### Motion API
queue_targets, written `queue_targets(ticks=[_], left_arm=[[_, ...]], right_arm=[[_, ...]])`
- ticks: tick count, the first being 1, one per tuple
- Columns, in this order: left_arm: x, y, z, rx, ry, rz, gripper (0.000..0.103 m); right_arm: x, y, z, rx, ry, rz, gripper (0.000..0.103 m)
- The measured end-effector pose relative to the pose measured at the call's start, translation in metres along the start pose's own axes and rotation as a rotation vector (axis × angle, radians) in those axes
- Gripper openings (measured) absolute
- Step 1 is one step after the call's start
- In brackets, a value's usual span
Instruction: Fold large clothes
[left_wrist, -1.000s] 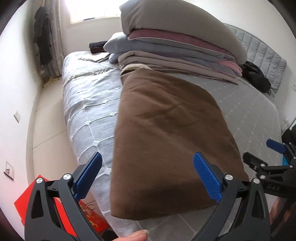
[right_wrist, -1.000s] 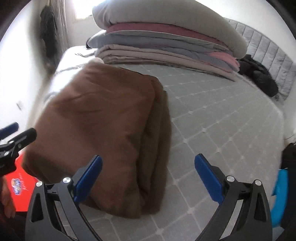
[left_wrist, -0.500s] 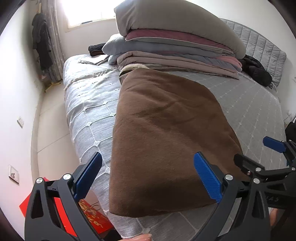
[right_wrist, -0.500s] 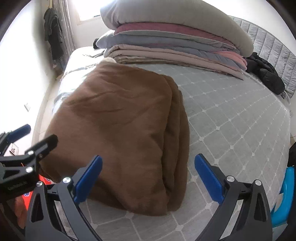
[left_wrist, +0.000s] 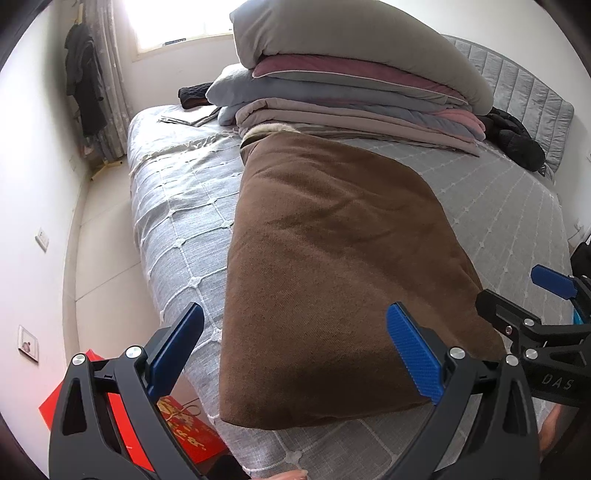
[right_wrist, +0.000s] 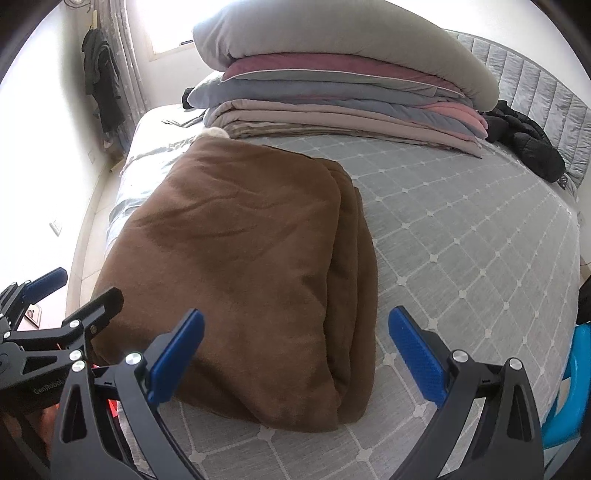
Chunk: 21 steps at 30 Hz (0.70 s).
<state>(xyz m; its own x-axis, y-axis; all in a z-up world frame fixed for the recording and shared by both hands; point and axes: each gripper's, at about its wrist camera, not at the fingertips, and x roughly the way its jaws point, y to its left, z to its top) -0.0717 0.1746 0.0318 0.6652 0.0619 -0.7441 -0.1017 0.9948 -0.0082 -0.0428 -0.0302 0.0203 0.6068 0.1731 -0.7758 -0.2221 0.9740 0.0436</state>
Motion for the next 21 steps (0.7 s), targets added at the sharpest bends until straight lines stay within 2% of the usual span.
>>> queue_targets(ticks=[21], left_arm=[[0.0011,-0.0006,-0.0009,0.001,0.003,0.000,0.095]], right_arm=[[0.0044,-0.0017,-0.0006,0.012,0.000,-0.010,0.096]])
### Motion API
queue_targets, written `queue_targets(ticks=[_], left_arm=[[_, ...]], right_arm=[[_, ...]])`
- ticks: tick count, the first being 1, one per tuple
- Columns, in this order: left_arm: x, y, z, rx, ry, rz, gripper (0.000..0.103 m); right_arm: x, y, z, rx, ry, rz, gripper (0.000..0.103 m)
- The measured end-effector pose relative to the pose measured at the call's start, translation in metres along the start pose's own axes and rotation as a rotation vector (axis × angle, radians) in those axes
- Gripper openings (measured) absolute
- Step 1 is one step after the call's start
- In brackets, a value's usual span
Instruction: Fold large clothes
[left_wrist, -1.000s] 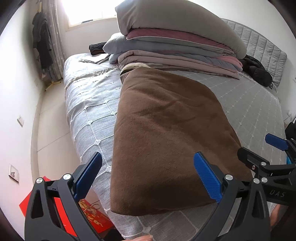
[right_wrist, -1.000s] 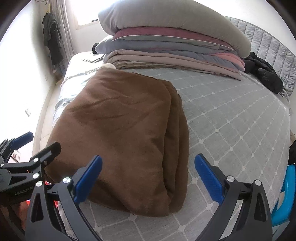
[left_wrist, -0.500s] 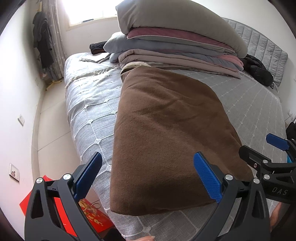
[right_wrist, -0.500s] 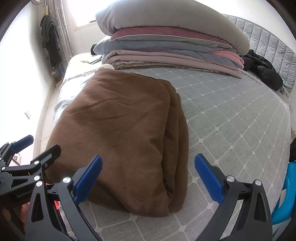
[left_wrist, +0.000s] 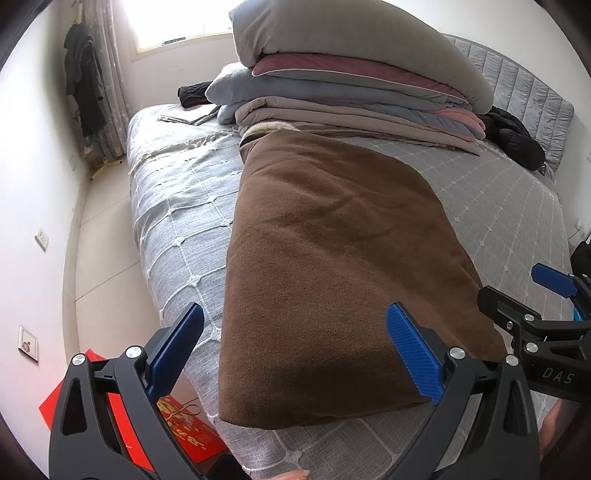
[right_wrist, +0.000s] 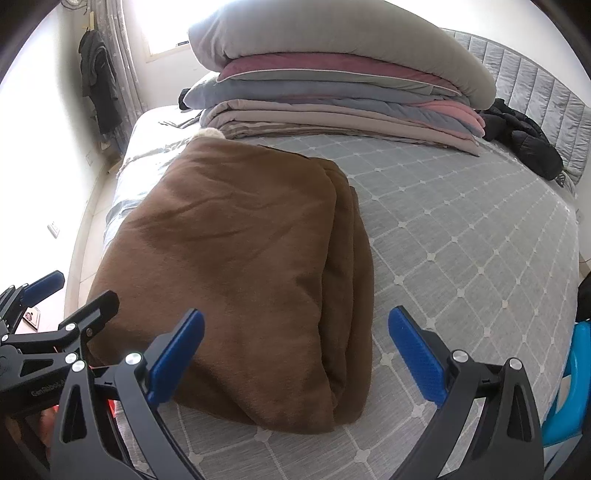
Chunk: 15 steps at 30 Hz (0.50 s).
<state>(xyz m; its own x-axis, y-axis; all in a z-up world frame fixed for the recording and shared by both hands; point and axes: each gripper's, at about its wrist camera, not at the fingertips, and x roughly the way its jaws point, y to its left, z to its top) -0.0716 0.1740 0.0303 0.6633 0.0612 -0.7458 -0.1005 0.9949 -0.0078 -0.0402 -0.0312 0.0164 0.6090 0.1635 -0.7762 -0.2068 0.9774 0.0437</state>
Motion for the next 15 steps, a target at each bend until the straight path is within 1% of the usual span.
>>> queue_targets(ticks=[15], left_arm=[[-0.0002,-0.0004,-0.0002,0.000,-0.001,0.000,0.095]], right_arm=[[0.0005,0.0004,-0.0009,0.004,0.001,-0.002,0.096]])
